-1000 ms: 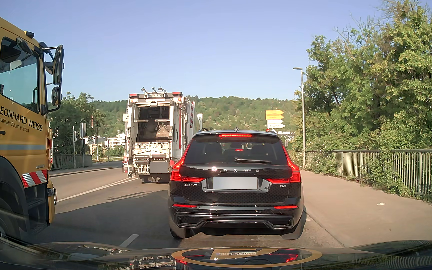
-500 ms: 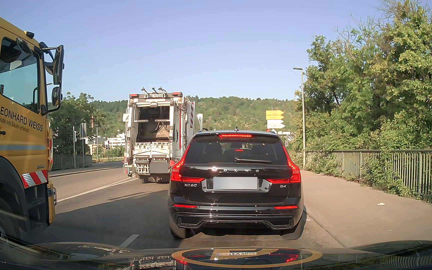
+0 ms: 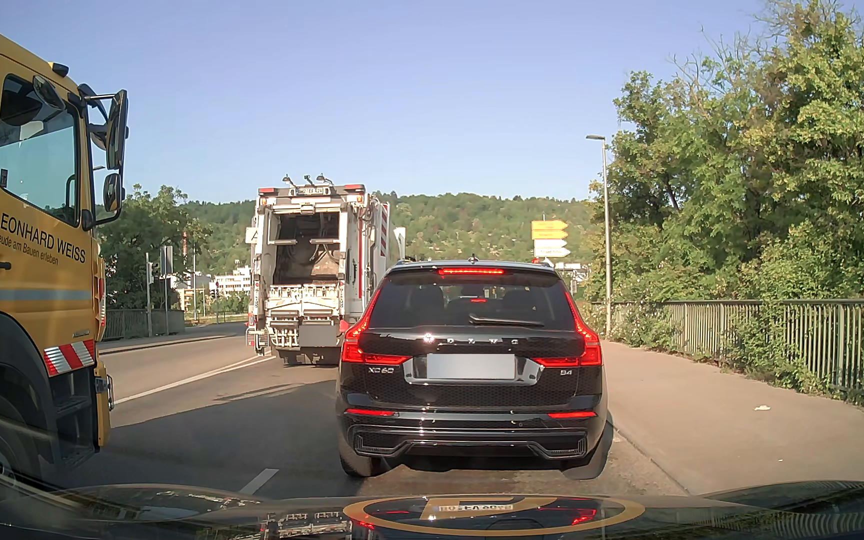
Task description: Follow the waypoints while adhering to traffic rules and regulations
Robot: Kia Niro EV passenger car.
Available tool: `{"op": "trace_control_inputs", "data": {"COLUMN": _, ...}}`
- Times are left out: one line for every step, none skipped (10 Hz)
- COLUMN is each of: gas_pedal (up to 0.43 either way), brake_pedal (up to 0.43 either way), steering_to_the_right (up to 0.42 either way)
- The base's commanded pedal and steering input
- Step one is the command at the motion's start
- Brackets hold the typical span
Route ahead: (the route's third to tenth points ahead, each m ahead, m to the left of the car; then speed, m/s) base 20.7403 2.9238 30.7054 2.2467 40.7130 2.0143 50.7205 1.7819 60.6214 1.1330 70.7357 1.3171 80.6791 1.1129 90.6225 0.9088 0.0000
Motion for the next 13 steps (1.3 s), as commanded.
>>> {"op": "trace_control_inputs", "data": {"gas_pedal": 0.0, "brake_pedal": 0.25, "steering_to_the_right": 0.001}}
{"op": "trace_control_inputs", "data": {"gas_pedal": 0.0, "brake_pedal": 0.25, "steering_to_the_right": 0.001}}
{"op": "trace_control_inputs", "data": {"gas_pedal": 0.0, "brake_pedal": 0.25, "steering_to_the_right": 0.001}}
{"op": "trace_control_inputs", "data": {"gas_pedal": 0.0, "brake_pedal": 0.25, "steering_to_the_right": 0.001}}
{"op": "trace_control_inputs", "data": {"gas_pedal": 0.0, "brake_pedal": 0.25, "steering_to_the_right": 0.001}}
{"op": "trace_control_inputs", "data": {"gas_pedal": 0.0, "brake_pedal": 0.25, "steering_to_the_right": 0.001}}
{"op": "trace_control_inputs", "data": {"gas_pedal": 0.0, "brake_pedal": 0.25, "steering_to_the_right": 0.001}}
{"op": "trace_control_inputs", "data": {"gas_pedal": 0.0, "brake_pedal": 0.25, "steering_to_the_right": 0.001}}
{"op": "trace_control_inputs", "data": {"gas_pedal": 0.0, "brake_pedal": 0.25, "steering_to_the_right": 0.001}}
{"op": "trace_control_inputs", "data": {"gas_pedal": 0.0, "brake_pedal": 0.25, "steering_to_the_right": 0.001}}
{"op": "trace_control_inputs", "data": {"gas_pedal": 0.0, "brake_pedal": 0.25, "steering_to_the_right": 0.001}}
{"op": "trace_control_inputs", "data": {"gas_pedal": 0.0, "brake_pedal": 0.25, "steering_to_the_right": 0.001}}
{"op": "trace_control_inputs", "data": {"gas_pedal": 0.0, "brake_pedal": 0.25, "steering_to_the_right": 0.001}}
